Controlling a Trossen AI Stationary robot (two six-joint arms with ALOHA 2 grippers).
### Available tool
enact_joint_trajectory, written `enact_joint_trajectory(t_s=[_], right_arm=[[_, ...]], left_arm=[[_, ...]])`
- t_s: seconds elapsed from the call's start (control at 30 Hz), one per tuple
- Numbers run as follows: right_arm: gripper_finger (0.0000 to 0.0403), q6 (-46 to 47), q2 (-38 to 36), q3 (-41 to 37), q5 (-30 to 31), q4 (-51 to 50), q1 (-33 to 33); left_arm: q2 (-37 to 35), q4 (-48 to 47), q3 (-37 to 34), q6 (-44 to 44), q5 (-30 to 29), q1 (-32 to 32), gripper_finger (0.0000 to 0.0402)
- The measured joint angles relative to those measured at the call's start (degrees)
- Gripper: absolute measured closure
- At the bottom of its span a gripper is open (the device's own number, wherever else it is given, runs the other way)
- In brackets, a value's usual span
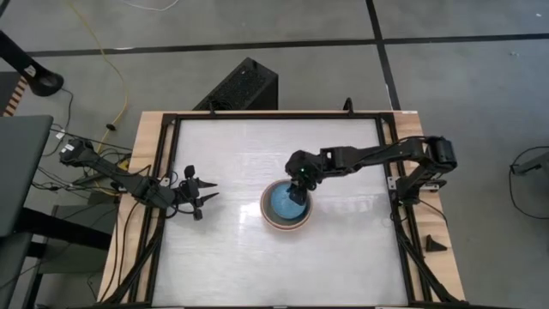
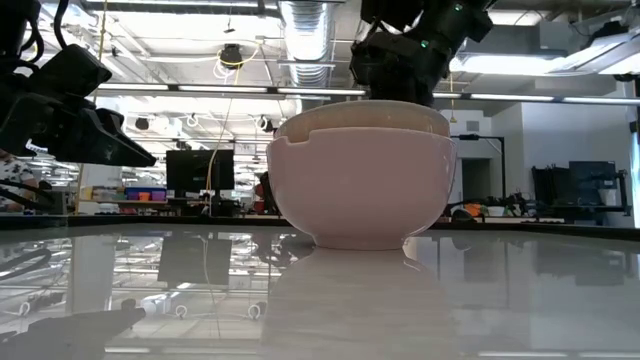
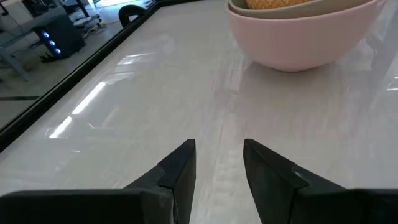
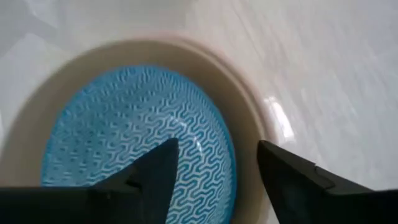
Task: Nest bowls inside each other
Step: Stack the patterned blue bowl on the light blue bowl
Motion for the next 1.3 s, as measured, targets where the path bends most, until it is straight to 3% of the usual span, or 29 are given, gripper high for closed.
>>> enact_joint_trajectory(t_s=[0.27, 0.43, 0.63, 0.73, 0.9, 1.3], right_arm=[[0.0136, -1.51, 0.00, 8.80, -0.97, -8.29, -0.99], [0.0141, -4.25, 0.19, 8.38, 0.80, -0.79, 2.55], [0.0149, -3.08, 3.25, 0.24, 26.18, 17.99, 9.81], [0.0149, -3.32, 3.43, -2.08, 33.59, 24.23, 11.60], [0.0149, -3.17, 5.05, -5.06, 35.52, 30.72, 12.61], [0.0150, -1.83, 8.42, -5.01, 34.91, 29.55, 12.37]], left_arm=[[0.00, 0.00, 0.00, 0.00, -0.01, -0.01, 0.0276], [0.00, 0.02, 0.00, 0.00, 0.00, -0.01, 0.0276], [-0.01, 0.00, 0.00, 0.00, 0.00, 0.00, 0.0276], [-0.02, 0.02, 0.00, -0.01, -0.02, 0.00, 0.0276], [0.00, 0.03, 0.00, 0.00, 0.02, -0.01, 0.0276], [-0.01, 0.09, -0.02, 0.00, 0.03, 0.00, 0.0276]])
